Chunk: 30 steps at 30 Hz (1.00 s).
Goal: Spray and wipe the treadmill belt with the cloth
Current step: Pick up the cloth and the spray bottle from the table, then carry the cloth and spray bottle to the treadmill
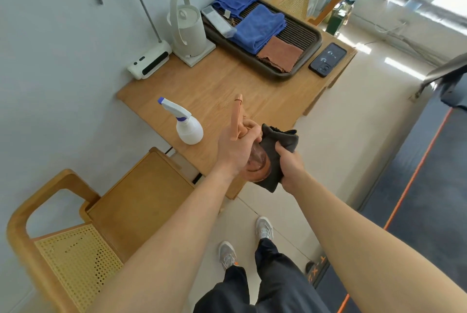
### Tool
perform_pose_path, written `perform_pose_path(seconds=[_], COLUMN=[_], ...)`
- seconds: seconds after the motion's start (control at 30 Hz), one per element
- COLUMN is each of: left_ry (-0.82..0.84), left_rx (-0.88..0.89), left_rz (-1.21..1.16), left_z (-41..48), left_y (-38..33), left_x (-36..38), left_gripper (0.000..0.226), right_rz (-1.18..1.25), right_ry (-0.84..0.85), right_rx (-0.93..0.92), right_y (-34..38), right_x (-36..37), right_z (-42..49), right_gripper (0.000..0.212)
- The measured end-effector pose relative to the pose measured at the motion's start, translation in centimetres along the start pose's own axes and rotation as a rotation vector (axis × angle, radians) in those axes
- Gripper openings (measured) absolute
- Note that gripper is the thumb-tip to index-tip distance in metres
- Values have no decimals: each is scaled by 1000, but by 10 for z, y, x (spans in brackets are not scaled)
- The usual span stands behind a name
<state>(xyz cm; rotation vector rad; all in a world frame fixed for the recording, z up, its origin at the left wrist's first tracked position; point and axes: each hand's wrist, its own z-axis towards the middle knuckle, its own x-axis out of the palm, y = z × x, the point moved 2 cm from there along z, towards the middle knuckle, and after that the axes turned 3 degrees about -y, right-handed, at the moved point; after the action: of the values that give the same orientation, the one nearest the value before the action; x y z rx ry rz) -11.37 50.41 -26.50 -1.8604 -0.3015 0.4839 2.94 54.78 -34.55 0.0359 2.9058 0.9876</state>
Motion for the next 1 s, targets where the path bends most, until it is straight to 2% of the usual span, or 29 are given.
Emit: perform_pose_path(seconds=[0.13, 0.2, 0.3, 0.43, 0.53, 0.73, 0.9, 1.0], left_ry=[11, 12, -3, -15, 21, 138, 244, 341], left_rx=[-49, -53, -59, -88, -24, 194, 203, 186], left_rz=[-194, -223, -208, -208, -219, -46, -45, -32], left_z=[-21, -34, -59, -90, -109, -160, -211, -246], left_y=[-6, -9, -15, -26, -35, -48, -45, -42], left_x=[3, 9, 20, 35, 48, 87, 138, 171], left_gripper=[10, 19, 26, 43, 52, 25, 24, 21], right_rz=[99, 110, 60, 21, 5, -15, 1, 2], right_ry=[-20, -55, -94, -134, -122, -64, -86, -109], right_rx=[2, -6, -23, -41, -47, -18, -17, -55], right_y=[-18, -24, -31, -38, -45, -65, -98, -123], right_x=[-18, -28, -45, -73, -97, -158, -228, -275], right_z=[-29, -42, -61, -77, -89, -122, -145, -157], right_gripper=[17, 21, 37, 44, 46, 39, 29, 31])
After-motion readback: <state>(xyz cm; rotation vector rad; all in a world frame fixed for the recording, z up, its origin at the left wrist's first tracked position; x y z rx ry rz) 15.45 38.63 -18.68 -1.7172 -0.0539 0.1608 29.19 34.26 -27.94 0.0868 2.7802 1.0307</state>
